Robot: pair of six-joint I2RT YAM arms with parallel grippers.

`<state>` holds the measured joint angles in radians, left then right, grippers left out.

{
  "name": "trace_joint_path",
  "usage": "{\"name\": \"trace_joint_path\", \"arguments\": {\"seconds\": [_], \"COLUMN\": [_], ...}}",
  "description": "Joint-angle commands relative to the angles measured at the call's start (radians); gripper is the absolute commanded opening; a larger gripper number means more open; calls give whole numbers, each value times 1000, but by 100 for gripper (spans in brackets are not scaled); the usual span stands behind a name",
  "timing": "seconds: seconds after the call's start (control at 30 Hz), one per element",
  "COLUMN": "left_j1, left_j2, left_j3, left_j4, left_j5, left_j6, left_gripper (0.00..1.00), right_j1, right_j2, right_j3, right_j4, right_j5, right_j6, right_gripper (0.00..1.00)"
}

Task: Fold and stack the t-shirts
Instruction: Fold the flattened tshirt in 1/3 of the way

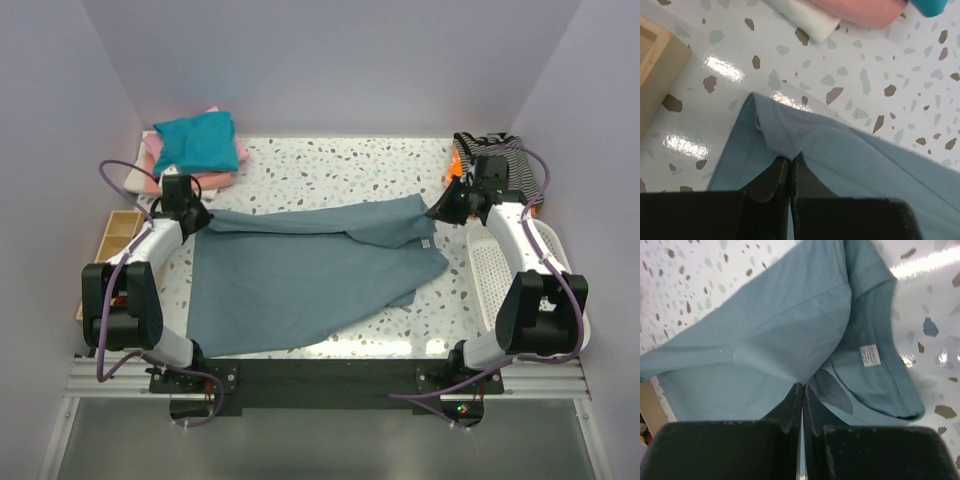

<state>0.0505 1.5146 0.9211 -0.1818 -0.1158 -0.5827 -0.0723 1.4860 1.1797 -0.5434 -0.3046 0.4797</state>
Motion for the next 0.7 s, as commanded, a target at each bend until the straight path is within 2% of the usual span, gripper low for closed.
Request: {"name": "trace_joint_path", "arguments": {"seconds": [0.0, 0.03, 0.2, 0.23, 0.27, 0.3, 0.33, 0.37, 0.43, 0.47, 0.53, 0.57, 0.67], "left_j1": [11, 11, 11, 9, 11, 11, 11, 12, 11, 11, 12, 9, 9], "left_j2": [2, 5, 13, 21, 28, 35, 36, 30, 10, -23, -57, -86, -109], "left_j3": [-42, -56, -80, -70, -67, -64, -59, -62, -76, -80, -87, -84, -50], "left_j4": [-25, -25, -13, -21, -25, -37, -44, -48, -56, -61, -64, -65, -36], "left_j5": [-21, -25, -33, -35, -38, -42, -45, -48, -59, -68, -76, -73, -4], "left_j6": [17, 17, 23, 23, 24, 24, 24, 18, 12, 3, -2, -2, -3], "left_gripper": [4, 16, 24, 32, 38, 44, 57, 62, 66, 68, 70, 71, 71], "right_j1": [3, 3, 5, 6, 6, 6, 6, 9, 14, 17, 17, 19, 20], "right_j2": [2, -3, -1, 6, 19, 25, 25, 13, -19, -56, -84, -96, -70], "right_j3": [-64, -92, -106, -92, -89, -86, -86, -91, -92, -89, -72, -68, -28], "right_j4": [-26, -20, -16, -27, -33, -44, -46, -44, -36, -33, -15, 20, 83], "right_j5": [22, 53, 177, 205, 211, 216, 217, 225, 257, 289, 297, 270, 185], "right_j6": [-12, -13, -33, -38, -39, -38, -30, -26, -12, -9, -4, -1, 17], "right_gripper": [0, 0, 0, 0, 15, 18, 20, 26, 32, 39, 40, 45, 45]}}
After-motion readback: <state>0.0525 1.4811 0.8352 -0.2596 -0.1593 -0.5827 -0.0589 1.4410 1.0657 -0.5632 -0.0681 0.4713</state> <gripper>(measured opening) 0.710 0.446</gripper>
